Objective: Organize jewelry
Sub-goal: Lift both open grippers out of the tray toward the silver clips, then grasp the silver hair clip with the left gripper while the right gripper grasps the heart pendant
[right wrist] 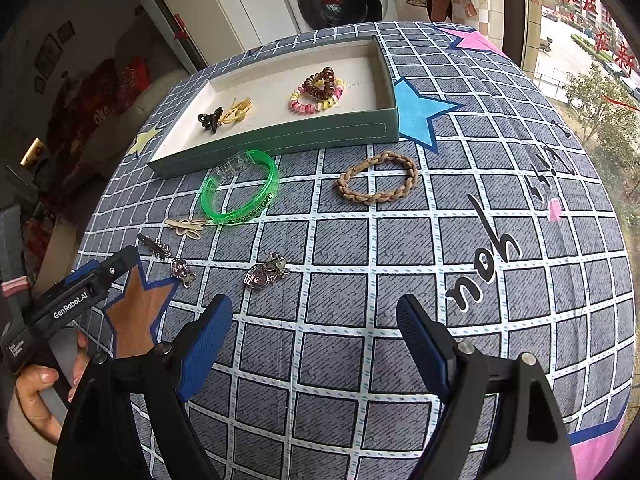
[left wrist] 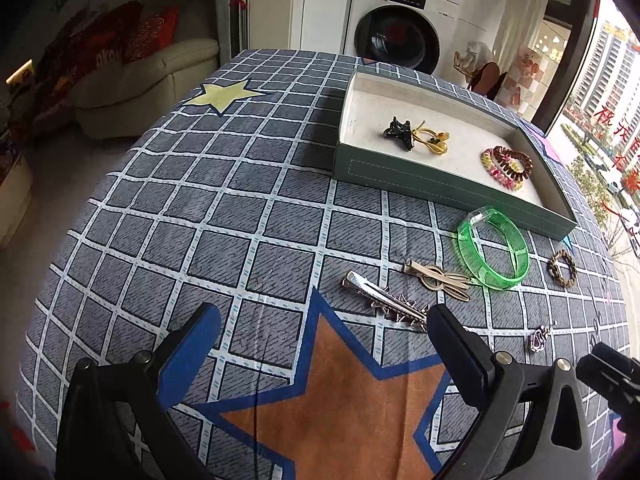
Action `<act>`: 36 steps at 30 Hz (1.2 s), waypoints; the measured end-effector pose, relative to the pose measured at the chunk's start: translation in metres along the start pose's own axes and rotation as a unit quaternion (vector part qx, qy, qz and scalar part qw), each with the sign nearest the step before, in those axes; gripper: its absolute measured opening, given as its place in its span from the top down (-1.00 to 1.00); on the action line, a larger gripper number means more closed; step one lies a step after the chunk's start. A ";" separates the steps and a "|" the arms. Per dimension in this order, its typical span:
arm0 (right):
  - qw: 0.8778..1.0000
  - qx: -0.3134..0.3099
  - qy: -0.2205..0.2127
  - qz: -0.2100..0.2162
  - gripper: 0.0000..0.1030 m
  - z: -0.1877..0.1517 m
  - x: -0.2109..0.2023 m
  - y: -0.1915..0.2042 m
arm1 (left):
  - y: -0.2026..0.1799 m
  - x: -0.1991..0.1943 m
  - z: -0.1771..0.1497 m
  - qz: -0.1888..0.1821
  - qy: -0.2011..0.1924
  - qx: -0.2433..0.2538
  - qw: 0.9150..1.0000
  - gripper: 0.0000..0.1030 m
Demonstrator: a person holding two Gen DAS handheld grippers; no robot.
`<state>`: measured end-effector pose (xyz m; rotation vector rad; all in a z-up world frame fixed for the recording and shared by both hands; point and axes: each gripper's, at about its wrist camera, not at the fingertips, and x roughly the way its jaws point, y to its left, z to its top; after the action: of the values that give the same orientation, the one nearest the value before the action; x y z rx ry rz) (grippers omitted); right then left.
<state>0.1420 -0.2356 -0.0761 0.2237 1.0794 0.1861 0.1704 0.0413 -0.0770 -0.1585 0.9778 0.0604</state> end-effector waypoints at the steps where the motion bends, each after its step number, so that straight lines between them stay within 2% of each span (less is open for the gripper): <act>1: 1.000 -0.001 -0.001 -0.004 -0.68 0.000 0.001 0.002 | -0.001 0.003 0.002 0.004 0.004 -0.007 1.000 -1.00; 12: 0.999 -0.007 -0.004 -0.041 -0.67 0.000 0.025 0.021 | -0.015 0.029 0.008 0.051 0.031 -0.043 0.997 -1.00; 17: 0.998 -0.010 -0.016 -0.052 -0.68 0.005 0.033 0.030 | -0.018 0.033 0.007 0.072 0.024 -0.029 0.997 -1.00; 22: 0.994 -0.044 -0.024 -0.092 -0.67 0.006 0.042 0.046 | -0.019 0.030 0.006 0.058 0.011 -0.005 0.998 -1.00; 25: 0.991 -0.066 -0.032 -0.115 -0.55 0.002 0.044 0.053 | -0.025 0.026 0.005 0.046 0.005 0.021 0.999 -0.76; 27: 0.990 -0.071 -0.037 -0.114 -0.45 0.000 0.042 0.053 | -0.031 0.024 0.005 0.037 0.002 0.039 0.999 -0.53; 33: 0.990 -0.071 -0.041 -0.111 0.11 0.001 0.036 0.048 | -0.039 0.020 0.003 0.016 0.003 0.066 0.998 -0.05; 35: 0.990 -0.071 -0.042 -0.110 0.39 0.001 0.035 0.047 | -0.041 0.018 0.002 0.013 0.002 0.072 0.997 0.12; 36: 0.991 -0.071 -0.042 -0.110 0.45 0.000 0.035 0.047 | -0.041 0.018 0.001 0.011 0.001 0.075 0.997 0.21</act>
<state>0.1564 -0.1817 -0.0928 -0.0164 0.9946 0.0549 0.1861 0.0007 -0.0869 -0.0093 0.9825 0.0059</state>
